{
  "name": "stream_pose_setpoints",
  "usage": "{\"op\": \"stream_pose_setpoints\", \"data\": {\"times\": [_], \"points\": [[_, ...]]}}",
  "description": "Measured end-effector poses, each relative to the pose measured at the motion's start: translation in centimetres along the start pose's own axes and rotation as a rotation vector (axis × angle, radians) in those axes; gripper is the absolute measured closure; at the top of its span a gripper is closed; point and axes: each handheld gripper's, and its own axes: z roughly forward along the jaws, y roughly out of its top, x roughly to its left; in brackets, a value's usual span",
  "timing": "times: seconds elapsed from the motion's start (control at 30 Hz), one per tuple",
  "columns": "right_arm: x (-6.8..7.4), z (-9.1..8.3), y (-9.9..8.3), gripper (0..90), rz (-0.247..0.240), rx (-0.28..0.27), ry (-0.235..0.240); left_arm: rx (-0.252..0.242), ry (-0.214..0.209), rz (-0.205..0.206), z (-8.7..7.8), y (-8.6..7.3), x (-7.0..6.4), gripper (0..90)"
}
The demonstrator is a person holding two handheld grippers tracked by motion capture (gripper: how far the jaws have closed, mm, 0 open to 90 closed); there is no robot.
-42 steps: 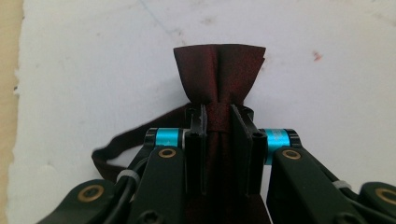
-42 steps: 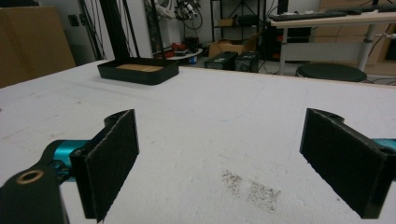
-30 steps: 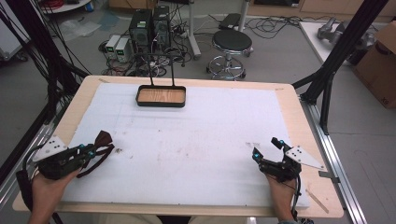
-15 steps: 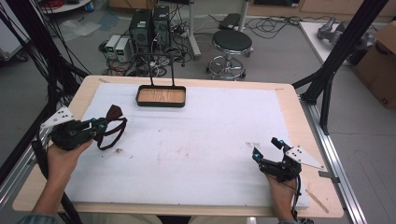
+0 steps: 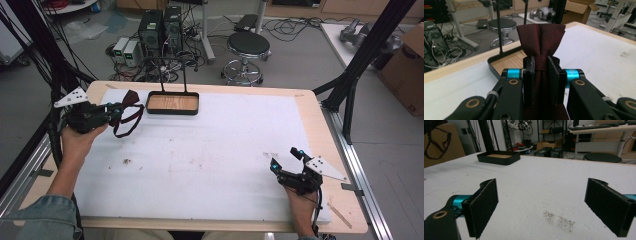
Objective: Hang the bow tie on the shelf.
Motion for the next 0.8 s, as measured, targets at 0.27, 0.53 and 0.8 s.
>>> {"op": "stream_pose_setpoints", "data": {"times": [0.27, 0.53, 0.8], "points": [[0.0, 0.0, 0.0, 10.7, 0.004, 0.001, 0.001, -0.009, 0.009, -0.003, 2.1, 2.3, 1.2, 75.9], [0.0, 0.0, 0.0, 10.7, 0.006, 0.002, 0.001, -0.001, -0.008, 0.020, 3.8, 3.7, 1.7, 75.9], [-0.1, 0.0, 0.0, 10.7, 0.006, 0.003, 0.002, -0.006, -0.005, 0.022, 4.6, 4.6, 2.6, 75.9]]}}
